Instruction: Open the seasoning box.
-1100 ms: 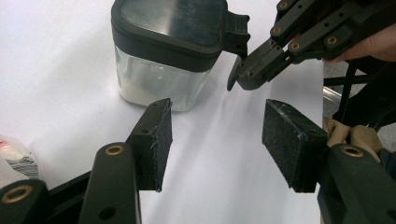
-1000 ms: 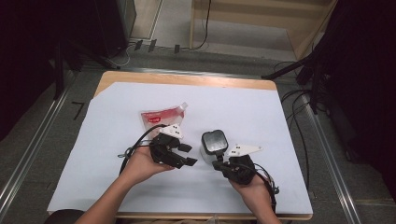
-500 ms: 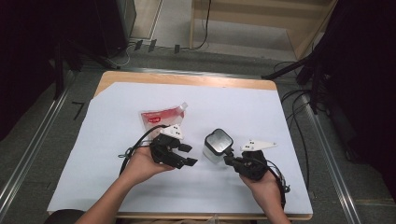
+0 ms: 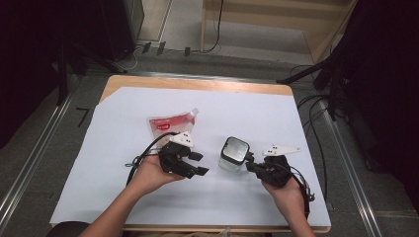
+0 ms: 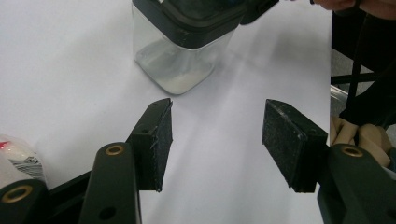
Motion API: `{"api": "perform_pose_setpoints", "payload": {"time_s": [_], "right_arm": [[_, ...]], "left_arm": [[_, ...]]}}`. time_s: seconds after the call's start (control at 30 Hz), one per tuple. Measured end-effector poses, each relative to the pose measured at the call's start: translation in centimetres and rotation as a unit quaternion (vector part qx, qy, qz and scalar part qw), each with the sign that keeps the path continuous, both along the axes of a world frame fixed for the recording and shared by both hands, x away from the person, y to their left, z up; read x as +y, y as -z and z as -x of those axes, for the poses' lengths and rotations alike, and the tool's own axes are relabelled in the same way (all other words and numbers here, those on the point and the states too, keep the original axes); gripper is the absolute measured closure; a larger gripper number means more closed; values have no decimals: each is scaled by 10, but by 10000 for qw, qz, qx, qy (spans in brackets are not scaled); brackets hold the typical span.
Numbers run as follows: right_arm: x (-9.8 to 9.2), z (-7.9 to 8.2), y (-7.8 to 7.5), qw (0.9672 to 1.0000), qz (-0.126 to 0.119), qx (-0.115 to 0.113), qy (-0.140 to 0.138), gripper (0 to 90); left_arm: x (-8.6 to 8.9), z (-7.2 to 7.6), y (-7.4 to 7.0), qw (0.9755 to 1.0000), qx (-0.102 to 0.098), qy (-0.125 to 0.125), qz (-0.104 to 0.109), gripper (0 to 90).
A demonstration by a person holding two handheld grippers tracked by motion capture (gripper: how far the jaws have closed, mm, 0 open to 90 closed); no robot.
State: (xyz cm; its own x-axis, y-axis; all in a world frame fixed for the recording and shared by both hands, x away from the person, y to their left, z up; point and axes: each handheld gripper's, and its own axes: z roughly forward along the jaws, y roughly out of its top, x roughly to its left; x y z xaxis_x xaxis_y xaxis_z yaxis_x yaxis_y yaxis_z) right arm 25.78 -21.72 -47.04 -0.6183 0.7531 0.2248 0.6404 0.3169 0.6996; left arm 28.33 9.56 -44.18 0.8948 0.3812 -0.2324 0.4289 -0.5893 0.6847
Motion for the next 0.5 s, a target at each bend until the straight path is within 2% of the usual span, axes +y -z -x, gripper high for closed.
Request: {"api": "perform_pose_setpoints", "payload": {"time_s": [0.1, 0.27, 0.5], "right_arm": [[-9, -5, 0, 9999, 5, 30, 139, 900], [-14, -11, 1, 9998, 35, 13, 212, 900], [-22, -23, 2, 9994, 55, 32, 353, 900]], "left_arm": [[-2, 0, 2, 10000, 15, 12, 34, 439], [-3, 0, 3, 10000, 20, 41, -2, 428], [-11, -3, 3, 9999, -105, 104, -7, 406]]}}
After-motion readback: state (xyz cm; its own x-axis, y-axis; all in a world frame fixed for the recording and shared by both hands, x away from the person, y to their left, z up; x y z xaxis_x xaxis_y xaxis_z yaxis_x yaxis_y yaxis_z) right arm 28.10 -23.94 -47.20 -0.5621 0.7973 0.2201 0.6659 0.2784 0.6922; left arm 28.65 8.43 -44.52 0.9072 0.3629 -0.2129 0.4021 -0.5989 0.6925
